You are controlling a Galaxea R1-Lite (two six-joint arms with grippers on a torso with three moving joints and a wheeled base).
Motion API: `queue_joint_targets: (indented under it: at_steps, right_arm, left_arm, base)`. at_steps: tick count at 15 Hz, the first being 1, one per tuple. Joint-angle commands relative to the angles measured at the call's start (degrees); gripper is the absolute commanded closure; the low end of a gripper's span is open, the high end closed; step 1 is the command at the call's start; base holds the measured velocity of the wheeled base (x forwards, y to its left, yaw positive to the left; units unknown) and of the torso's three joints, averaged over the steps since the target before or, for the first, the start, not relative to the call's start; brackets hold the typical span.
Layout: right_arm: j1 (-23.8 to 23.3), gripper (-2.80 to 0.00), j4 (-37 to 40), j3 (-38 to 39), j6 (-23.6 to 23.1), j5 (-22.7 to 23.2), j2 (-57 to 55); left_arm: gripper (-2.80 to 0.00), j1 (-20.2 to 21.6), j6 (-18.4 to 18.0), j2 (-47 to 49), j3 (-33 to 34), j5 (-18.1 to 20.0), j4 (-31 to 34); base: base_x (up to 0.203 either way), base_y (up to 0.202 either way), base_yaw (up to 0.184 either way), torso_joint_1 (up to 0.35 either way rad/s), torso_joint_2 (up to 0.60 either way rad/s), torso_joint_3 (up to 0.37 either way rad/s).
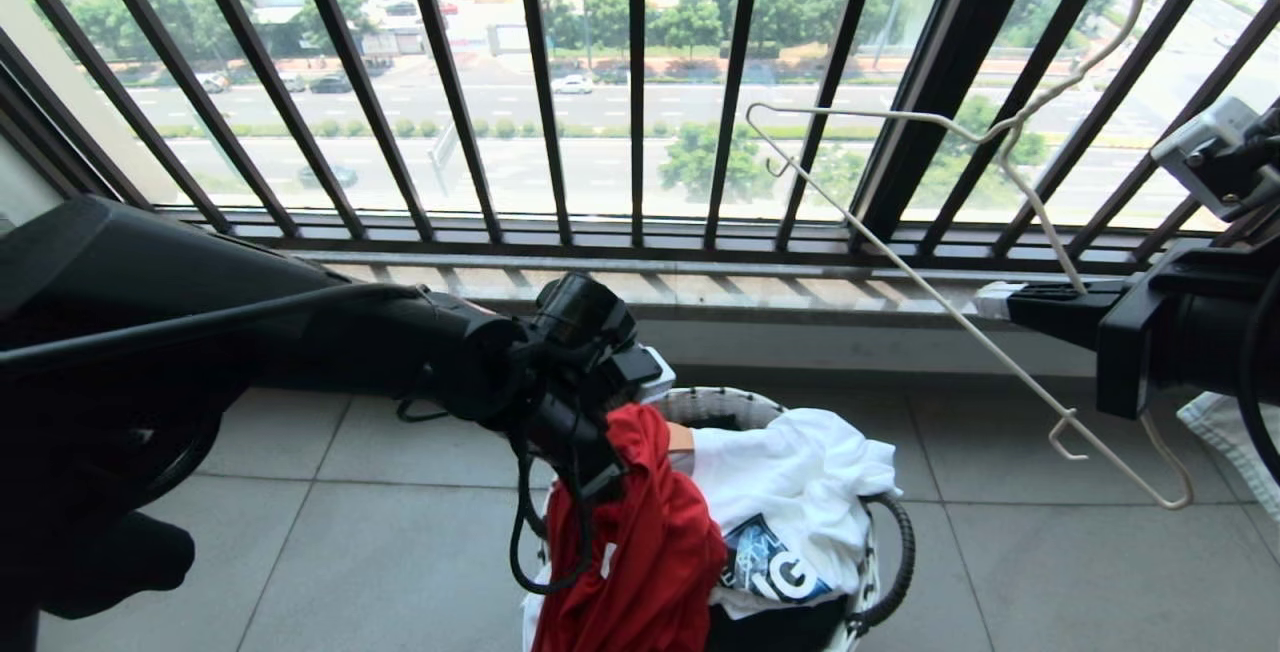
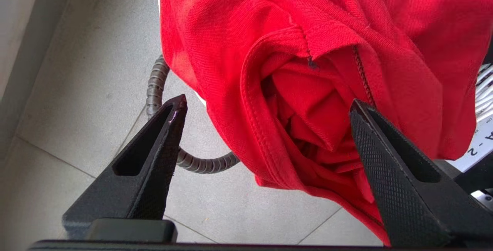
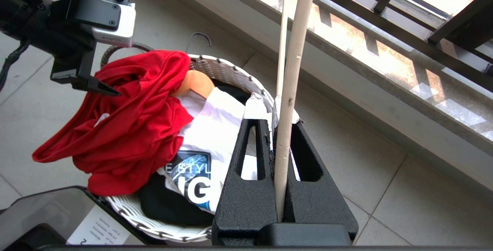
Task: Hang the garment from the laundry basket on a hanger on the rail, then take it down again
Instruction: Pick up clothes from the basket
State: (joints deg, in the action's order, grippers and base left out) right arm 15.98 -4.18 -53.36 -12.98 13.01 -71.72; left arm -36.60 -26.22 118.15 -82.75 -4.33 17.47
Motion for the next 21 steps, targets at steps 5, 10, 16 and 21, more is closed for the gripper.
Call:
queue_joint_targets:
  at_steps: [5,10,16,21]
  right_arm:
    - [0.01,0.0,-0.04,-0.08,-0.11,0.09,0.26]
    - [0.01,0.0,-0.04,-0.08,-0.11,0.09,0.35]
    - [0.01,0.0,-0.04,0.0,-0.11,0.09,0.35]
    - [0.01,0.0,-0.13,-0.08,-0.11,0.09,0.35]
  left_arm:
    - [-2.8,-2.13,0.18,5.36,2.95,-7.74,-14.79]
    - [-2.8,-1.68,0.35,3.04,3.56,-13.71,-19.25]
    - [-2.8,-0.13,0.55,-1.42,4.97,-15.1,-20.2]
    - [-2.8,-0.8,0.38,0.6,5.19,-15.1,-20.02]
  base:
    - [0.0,0.0,0.0,0.0,0.0,0.0]
    - [0.0,0.0,0.0,0.0,0.0,0.0]
    - [0.0,0.0,0.0,0.0,0.0,0.0]
    - [0.0,0.0,0.0,0.0,0.0,0.0]
